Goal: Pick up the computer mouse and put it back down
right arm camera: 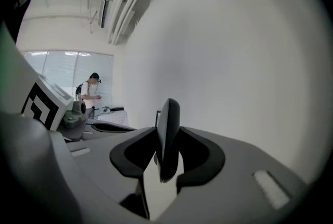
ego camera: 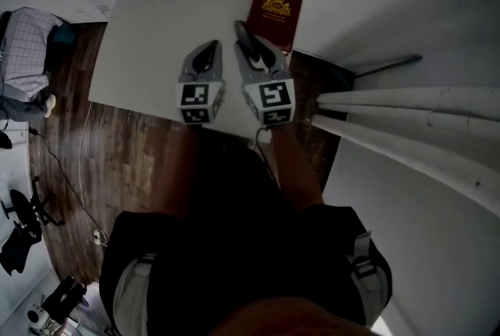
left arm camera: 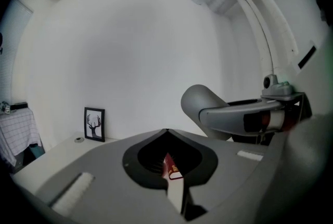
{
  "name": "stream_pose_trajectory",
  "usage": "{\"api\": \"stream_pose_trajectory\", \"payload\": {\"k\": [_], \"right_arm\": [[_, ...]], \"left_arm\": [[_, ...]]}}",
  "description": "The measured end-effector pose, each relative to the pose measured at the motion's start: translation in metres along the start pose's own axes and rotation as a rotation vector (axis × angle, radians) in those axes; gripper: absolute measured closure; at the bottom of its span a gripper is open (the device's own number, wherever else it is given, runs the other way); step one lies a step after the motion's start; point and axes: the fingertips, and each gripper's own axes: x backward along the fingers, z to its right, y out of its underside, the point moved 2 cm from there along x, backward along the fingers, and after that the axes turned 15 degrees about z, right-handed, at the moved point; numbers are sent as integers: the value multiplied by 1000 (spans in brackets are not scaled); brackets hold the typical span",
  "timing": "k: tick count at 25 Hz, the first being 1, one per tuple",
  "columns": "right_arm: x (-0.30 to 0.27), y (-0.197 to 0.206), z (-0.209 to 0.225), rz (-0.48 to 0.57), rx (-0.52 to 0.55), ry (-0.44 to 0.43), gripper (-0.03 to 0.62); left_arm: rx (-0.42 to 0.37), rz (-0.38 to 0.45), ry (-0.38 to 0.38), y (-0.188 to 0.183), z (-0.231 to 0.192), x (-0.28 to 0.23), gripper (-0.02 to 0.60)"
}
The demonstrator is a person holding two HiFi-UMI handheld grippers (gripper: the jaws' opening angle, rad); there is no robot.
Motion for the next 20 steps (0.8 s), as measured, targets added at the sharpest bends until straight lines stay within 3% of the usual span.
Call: {"api": "stream_pose_trajectory", "payload": {"k": [9,20], "right_arm": [[21,-8,-23,0,14,3,450],[39,-23,-58,45,53,96,450]], "left_arm": [[-11,20,-12,-13,1,34,580],[-17,78,52,-36,-10,72,580]]}}
